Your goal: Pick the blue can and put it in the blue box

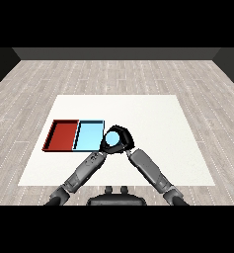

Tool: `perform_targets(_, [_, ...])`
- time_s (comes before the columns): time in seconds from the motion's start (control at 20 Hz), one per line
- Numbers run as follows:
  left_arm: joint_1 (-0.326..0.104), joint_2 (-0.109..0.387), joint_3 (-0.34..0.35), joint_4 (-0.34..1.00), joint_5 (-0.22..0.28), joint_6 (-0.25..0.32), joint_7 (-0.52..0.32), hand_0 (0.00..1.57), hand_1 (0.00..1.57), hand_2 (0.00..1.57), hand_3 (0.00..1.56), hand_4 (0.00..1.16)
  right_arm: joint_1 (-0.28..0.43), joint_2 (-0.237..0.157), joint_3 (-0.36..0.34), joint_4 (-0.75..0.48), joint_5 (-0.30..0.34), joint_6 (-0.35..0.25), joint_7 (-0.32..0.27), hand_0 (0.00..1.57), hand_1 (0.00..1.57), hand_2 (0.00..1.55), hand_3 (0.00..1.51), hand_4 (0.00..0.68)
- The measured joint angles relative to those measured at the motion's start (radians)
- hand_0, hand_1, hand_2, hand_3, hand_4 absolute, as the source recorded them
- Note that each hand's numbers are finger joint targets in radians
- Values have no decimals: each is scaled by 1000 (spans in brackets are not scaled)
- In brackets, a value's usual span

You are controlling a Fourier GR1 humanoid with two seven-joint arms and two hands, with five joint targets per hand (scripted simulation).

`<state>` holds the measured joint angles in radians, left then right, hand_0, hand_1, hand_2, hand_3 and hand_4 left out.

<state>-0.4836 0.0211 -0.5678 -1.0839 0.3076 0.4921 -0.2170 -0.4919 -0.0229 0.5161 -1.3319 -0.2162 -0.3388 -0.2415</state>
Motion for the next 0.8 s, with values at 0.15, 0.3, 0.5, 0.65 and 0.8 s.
perform_targets(0.15, [-10, -7, 11, 6, 50, 15, -62, 1571, 1571, 1571, 1471, 702, -13, 7, -27, 13, -32, 21, 10, 1178, 1178, 1249, 1121, 408])
perform_targets(0.3, [-4, -11, 6, 1, 58, 47, -118, 1571, 1571, 1552, 1468, 1044, 12, 10, -31, -13, -22, 21, 32, 0, 0, 0, 0, 0])
perform_targets(0.5, [-19, -14, 16, 25, 80, 64, -183, 1571, 1571, 1552, 1468, 1044, 17, 17, -47, -30, 3, 29, 74, 0, 0, 0, 0, 0])
perform_targets(0.65, [-15, -18, 23, 33, 94, 57, -224, 1571, 1571, 1550, 1461, 1112, 31, 18, -52, -44, 22, 33, 85, 0, 0, 0, 0, 0])
perform_targets(0.8, [-19, -19, 20, 29, 97, 74, -243, 1571, 1571, 1567, 1460, 1142, 27, 21, -63, -62, 38, 6, 98, 0, 0, 0, 0, 0])
